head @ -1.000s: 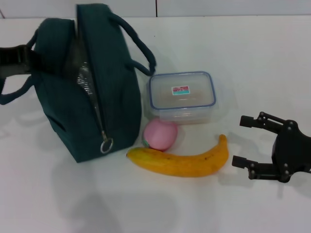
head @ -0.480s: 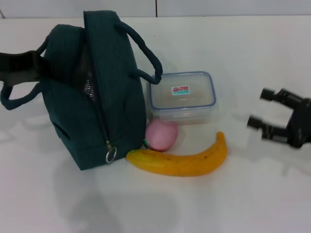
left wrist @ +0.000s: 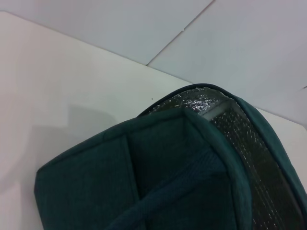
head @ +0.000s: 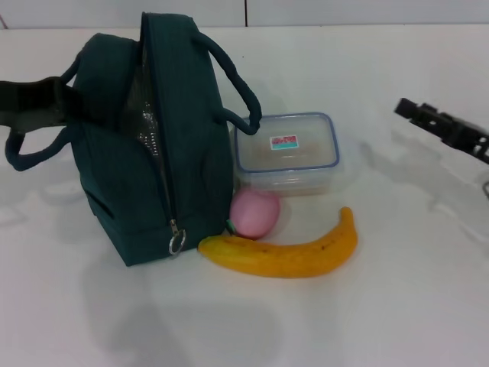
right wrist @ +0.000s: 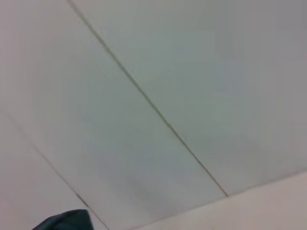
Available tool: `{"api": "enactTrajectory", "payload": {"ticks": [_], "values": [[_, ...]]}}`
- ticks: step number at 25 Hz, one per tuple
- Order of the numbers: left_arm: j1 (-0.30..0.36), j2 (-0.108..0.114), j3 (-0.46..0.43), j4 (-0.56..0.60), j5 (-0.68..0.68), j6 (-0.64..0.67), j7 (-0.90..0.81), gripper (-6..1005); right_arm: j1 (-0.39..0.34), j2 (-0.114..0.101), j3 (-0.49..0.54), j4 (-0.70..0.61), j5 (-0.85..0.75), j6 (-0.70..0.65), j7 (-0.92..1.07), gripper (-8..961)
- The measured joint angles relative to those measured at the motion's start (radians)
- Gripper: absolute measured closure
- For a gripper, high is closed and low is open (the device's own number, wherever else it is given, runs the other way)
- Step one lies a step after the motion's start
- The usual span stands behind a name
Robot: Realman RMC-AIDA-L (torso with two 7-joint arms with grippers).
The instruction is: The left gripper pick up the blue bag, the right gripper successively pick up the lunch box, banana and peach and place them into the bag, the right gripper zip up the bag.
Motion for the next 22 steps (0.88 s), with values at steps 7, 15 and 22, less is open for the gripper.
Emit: {"api": "enactTrajectory", "payload": {"ticks": [7,15,22], "values": [[-0.014,0.0,0.001,-0.009,0.0,-0.001,0.006,963,0.102,0.004,-0.042,0.086,-0.014,0.13,0.135,81],[-0.022,0.002,0.002,-0.01,-0.003,0.0,0.01,962,0.168,0.016,-0.105,0.144,-0.01,0.191,0.202,83],[-0.027,0.0,0.002,-0.037,-0.004,-0.001,0.024,963,0.217,0.016,-0.122,0.194,-0.009,0.181,0.23,94]]}}
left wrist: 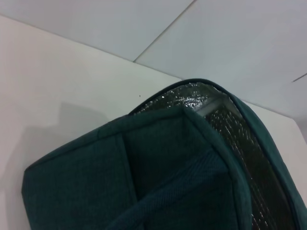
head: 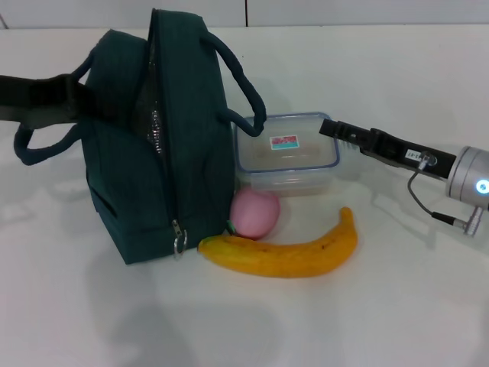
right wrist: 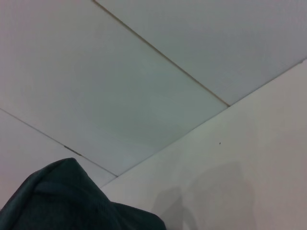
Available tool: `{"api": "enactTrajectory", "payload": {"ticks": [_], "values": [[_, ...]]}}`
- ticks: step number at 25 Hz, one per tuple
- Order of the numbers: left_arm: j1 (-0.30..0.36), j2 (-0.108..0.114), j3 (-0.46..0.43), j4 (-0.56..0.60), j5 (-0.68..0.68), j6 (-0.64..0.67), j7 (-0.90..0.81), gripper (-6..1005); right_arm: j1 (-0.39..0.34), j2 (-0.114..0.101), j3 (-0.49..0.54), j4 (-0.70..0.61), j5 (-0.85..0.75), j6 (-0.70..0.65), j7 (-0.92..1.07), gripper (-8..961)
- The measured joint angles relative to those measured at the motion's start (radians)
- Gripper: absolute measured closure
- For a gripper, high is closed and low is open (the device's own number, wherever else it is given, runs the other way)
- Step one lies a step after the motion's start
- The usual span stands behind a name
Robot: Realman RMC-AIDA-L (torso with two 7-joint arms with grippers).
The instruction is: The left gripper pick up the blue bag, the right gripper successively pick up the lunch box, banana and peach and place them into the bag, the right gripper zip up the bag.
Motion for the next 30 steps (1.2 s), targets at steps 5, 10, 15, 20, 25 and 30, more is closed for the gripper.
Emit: {"api": "enactTrajectory", "payload": {"ticks": [5,10,15,20,25,30], "values": [[0.004,0.004,-0.004,-0.014,0.0,0.0,0.014,963,0.001,0.0,0.0,-0.008,0.0,-0.034,0.041,115],[0.008,0.002,-0.004,-0.014,0.004,0.0,0.023,963,0.002,-0.001,0.0,-0.012,0.0,-0.057,0.074,145],[0.008,0.001,-0.003,-0.014,0.002,0.0,0.025,962,0.002,-0.001,-0.023,-0.013,-0.004,-0.076,0.117,145],[0.008,0.001,-0.002,-0.014,0.002,0.0,0.026,962,0.001,-0.001,-0.039,-0.014,-0.004,-0.084,0.148,144],[0.009,0.001,-0.001,-0.017,0.001,0.0,0.027,962,-0.003,-0.006,-0.046,-0.015,-0.004,-0.126,0.202,144],[0.009,0.001,-0.001,-0.024,0.001,0.002,0.027,962,-0.02,-0.011,-0.046,-0.04,-0.004,-0.159,0.272,217]]}}
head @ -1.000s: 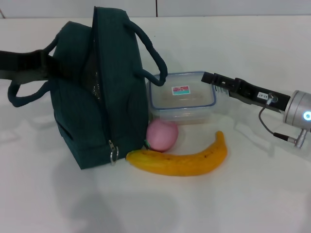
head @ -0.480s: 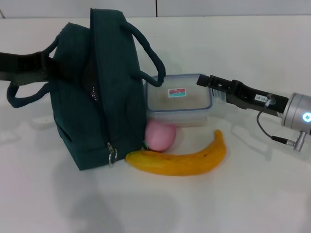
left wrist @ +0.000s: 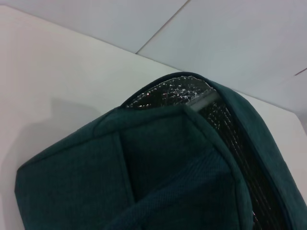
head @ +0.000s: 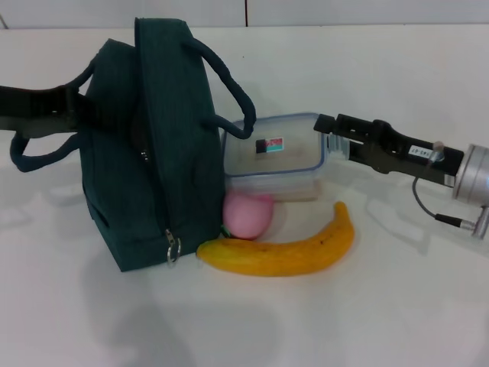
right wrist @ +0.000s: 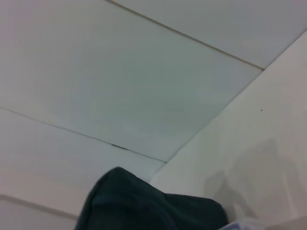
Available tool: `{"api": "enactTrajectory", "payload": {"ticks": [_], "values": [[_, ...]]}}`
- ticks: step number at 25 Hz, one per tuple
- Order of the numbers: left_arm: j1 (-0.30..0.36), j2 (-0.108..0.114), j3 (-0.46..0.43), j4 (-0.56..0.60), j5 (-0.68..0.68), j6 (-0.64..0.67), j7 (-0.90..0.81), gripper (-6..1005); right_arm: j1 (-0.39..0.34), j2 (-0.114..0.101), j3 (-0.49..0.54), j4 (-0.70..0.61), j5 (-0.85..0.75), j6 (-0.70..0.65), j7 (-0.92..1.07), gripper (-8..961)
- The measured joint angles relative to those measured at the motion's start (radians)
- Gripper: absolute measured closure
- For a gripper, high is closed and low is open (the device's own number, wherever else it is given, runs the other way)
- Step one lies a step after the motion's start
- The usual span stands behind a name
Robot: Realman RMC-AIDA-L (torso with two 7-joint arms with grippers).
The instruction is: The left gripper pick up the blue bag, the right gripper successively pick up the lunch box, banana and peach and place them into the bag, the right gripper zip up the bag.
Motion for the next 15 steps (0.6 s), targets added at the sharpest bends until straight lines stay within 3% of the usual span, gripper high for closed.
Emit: {"api": "enactTrajectory", "payload": {"ticks": [15], "values": [[-0.012,0.003,0.001,-0.006,-0.001,0.003,0.019,962,-0.003,0.007,-0.041,-0.016,0.001,-0.002,0.14,415]]}}
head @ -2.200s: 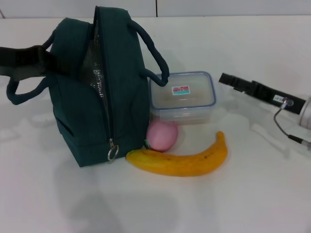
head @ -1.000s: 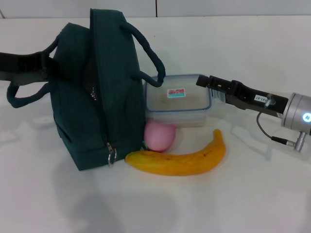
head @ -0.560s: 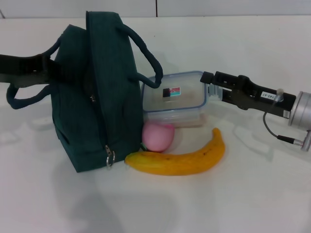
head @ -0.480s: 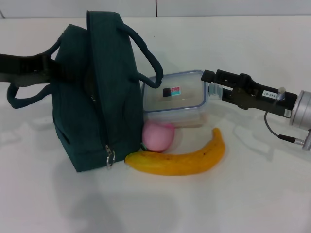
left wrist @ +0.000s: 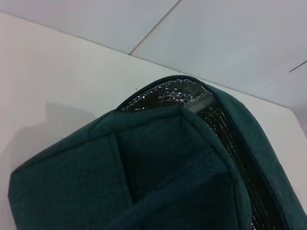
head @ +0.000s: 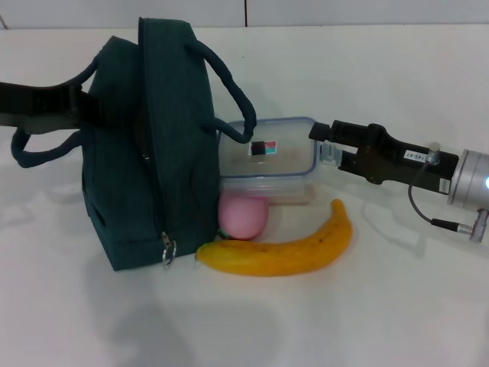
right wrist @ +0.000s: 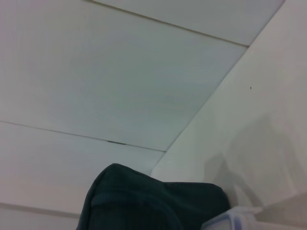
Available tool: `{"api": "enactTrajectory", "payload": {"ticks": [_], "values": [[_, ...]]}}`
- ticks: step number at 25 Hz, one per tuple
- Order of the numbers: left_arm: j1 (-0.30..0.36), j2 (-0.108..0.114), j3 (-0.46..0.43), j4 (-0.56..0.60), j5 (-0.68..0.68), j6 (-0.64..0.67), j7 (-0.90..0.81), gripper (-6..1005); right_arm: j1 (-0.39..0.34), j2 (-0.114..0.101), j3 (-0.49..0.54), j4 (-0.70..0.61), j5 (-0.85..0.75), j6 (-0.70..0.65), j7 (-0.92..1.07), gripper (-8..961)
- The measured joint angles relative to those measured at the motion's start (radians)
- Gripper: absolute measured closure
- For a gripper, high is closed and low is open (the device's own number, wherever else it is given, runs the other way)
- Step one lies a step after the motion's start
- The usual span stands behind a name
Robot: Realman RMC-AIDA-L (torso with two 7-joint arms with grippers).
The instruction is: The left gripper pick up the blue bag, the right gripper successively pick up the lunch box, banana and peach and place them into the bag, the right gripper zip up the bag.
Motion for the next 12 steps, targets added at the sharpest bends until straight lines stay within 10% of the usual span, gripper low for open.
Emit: {"api": "enactTrajectory", "payload": {"ticks": [12], "values": [[0.005,0.002,0.0,-0.01,0.0,0.0,0.025,962,-0.022,0.004,0.003,-0.008,0.009,-0.006,0.002,626]]}}
